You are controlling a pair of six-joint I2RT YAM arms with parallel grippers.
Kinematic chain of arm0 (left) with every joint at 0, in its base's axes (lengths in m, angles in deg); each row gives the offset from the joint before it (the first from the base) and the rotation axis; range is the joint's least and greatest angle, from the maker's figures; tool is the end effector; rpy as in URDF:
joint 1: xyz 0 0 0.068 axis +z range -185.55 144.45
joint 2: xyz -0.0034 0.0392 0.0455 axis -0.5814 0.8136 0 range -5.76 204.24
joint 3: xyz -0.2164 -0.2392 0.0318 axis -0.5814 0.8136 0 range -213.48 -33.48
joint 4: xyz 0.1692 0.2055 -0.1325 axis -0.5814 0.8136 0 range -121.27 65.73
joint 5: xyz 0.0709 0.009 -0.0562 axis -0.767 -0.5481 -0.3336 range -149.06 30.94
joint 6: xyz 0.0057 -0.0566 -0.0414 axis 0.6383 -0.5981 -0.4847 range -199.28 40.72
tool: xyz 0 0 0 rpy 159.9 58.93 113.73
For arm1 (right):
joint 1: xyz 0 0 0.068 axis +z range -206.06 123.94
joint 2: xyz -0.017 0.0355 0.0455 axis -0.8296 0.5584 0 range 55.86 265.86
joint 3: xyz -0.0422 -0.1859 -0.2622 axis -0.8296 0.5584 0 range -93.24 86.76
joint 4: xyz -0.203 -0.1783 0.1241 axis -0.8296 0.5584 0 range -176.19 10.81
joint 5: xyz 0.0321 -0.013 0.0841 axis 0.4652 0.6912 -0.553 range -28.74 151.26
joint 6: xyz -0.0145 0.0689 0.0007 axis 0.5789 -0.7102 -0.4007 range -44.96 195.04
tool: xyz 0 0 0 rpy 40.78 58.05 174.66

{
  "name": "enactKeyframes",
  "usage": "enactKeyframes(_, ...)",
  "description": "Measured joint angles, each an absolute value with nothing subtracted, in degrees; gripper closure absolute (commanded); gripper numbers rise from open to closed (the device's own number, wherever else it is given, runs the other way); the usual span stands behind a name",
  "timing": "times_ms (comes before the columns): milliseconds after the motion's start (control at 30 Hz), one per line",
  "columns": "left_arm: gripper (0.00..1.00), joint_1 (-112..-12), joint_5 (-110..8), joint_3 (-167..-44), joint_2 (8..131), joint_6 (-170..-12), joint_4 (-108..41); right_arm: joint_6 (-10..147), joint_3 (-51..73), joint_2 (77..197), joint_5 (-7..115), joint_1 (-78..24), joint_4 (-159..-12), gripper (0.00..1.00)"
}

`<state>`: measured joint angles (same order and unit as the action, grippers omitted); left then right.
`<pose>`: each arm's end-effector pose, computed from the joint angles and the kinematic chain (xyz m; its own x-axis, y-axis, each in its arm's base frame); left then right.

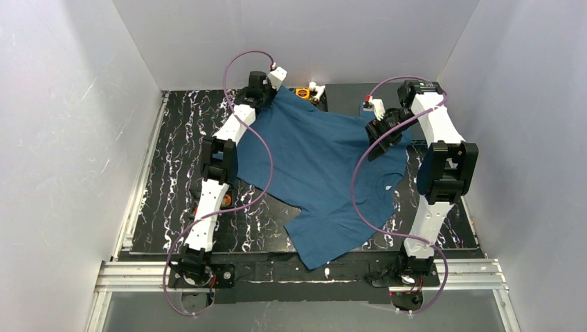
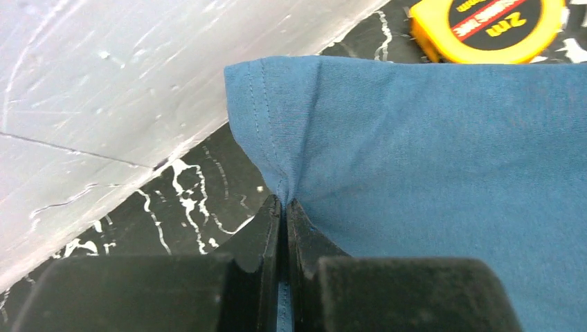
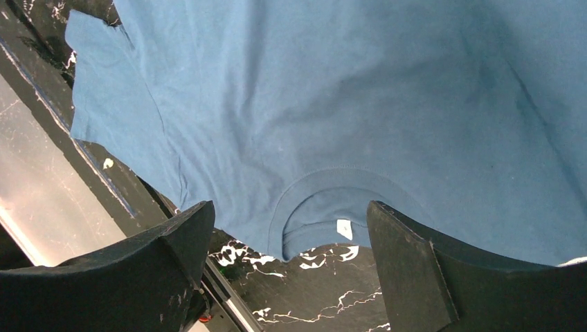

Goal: Remove the brooch from the garment

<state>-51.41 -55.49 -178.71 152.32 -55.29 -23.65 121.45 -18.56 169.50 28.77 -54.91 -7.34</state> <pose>0.6976 -0.2019 0.1815 -0.1736 0.4711 -0.8648 0.4372 0.8238 0.3610 0.4410 0.0398 0.2997 -0.6571 -0.6242 -0.4225 -0.7531 0.5666 0.3342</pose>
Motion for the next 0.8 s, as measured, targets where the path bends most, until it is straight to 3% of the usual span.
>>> enactKeyframes(100, 0.75, -51.1, -57.2, -178.1, 152.3, -54.5, -24.9, 120.9, -18.6, 169.5, 29.2, -55.0, -8.0, 0.09)
enactKeyframes(333, 0.49, -50.9, -58.0, -176.8, 152.0, -54.2, -25.2, 118.7, -19.3, 170.0, 29.8, -55.6, -9.2, 0.05)
enactKeyframes(400, 0.33, -50.7, -57.6, -175.8, 151.2, -54.7, -24.9, 117.5, -21.6, 170.9, 29.5, -56.8, -9.7, 0.02)
enactKeyframes(467, 0.05, -50.5, -57.1, -173.4, 149.1, -55.5, -23.7, 115.6, -25.3, 172.0, 28.9, -58.9, -11.1, 0.01)
enactKeyframes(800, 0.02, -49.2, -52.2, -163.8, 125.7, -60.8, -9.9, 106.9, -35.7, 173.2, 32.2, -67.1, -22.3, 0.02)
